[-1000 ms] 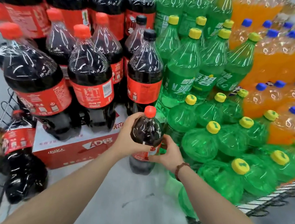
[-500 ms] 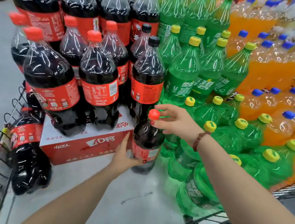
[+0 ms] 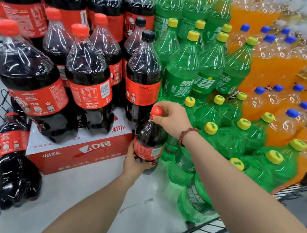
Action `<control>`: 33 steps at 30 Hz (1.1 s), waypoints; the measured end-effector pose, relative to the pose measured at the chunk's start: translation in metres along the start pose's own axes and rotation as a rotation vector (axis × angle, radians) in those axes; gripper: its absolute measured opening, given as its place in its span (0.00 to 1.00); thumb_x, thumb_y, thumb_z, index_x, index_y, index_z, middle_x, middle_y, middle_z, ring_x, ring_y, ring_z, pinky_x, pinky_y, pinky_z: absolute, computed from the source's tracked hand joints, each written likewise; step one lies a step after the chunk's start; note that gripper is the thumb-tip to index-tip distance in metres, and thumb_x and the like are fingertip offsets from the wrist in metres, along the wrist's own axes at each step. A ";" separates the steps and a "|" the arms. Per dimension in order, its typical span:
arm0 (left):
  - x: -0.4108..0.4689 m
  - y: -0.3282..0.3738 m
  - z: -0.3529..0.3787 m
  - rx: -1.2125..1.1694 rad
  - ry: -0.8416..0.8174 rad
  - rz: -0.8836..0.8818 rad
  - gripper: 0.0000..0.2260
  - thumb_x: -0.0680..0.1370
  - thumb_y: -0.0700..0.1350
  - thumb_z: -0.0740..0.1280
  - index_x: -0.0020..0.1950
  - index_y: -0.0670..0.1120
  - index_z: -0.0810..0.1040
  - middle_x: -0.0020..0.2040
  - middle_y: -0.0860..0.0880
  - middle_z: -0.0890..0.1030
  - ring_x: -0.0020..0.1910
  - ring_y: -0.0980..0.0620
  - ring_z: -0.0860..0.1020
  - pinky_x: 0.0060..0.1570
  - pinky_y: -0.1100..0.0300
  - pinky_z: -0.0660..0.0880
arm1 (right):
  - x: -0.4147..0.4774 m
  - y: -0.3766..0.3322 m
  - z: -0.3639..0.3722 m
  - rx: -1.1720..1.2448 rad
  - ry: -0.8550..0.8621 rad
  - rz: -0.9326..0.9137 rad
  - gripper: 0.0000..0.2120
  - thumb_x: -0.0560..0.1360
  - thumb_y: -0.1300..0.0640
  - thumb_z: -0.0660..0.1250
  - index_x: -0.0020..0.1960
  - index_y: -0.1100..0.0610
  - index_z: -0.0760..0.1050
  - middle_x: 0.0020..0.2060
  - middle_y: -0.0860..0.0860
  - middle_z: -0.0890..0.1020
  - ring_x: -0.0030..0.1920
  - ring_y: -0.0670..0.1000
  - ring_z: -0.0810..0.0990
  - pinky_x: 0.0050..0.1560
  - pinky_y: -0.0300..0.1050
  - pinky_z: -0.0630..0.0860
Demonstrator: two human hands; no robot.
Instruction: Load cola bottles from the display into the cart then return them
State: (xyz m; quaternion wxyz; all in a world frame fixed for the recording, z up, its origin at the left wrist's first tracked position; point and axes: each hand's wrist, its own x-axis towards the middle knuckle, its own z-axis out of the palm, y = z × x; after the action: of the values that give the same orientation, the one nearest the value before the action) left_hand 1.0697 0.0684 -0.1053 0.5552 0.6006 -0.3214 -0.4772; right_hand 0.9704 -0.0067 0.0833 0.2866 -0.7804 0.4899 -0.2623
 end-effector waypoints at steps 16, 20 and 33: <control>0.015 0.001 0.002 0.055 -0.013 0.001 0.41 0.64 0.29 0.78 0.70 0.48 0.62 0.60 0.50 0.74 0.59 0.51 0.74 0.53 0.65 0.76 | 0.006 0.017 0.004 -0.015 0.056 0.015 0.12 0.72 0.53 0.71 0.55 0.52 0.79 0.50 0.50 0.83 0.51 0.50 0.80 0.57 0.50 0.76; 0.007 0.004 0.003 0.029 -0.006 -0.011 0.42 0.65 0.30 0.78 0.73 0.50 0.63 0.65 0.49 0.75 0.63 0.50 0.74 0.63 0.55 0.73 | -0.010 0.020 0.006 0.066 0.118 0.066 0.15 0.73 0.54 0.70 0.59 0.55 0.79 0.54 0.51 0.82 0.54 0.48 0.78 0.61 0.47 0.74; -0.107 0.058 0.018 -0.015 0.081 0.181 0.19 0.73 0.30 0.71 0.61 0.41 0.74 0.57 0.46 0.79 0.57 0.49 0.78 0.48 0.68 0.77 | -0.144 0.030 -0.031 0.460 0.046 0.070 0.16 0.71 0.64 0.73 0.58 0.61 0.78 0.49 0.52 0.81 0.49 0.47 0.79 0.52 0.32 0.76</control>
State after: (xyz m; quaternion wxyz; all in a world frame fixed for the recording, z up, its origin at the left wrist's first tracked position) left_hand 1.0250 0.1500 -0.0244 0.6131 0.5838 -0.3479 -0.4028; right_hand 0.8758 0.1083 0.0649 0.4548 -0.6709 0.4503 -0.3745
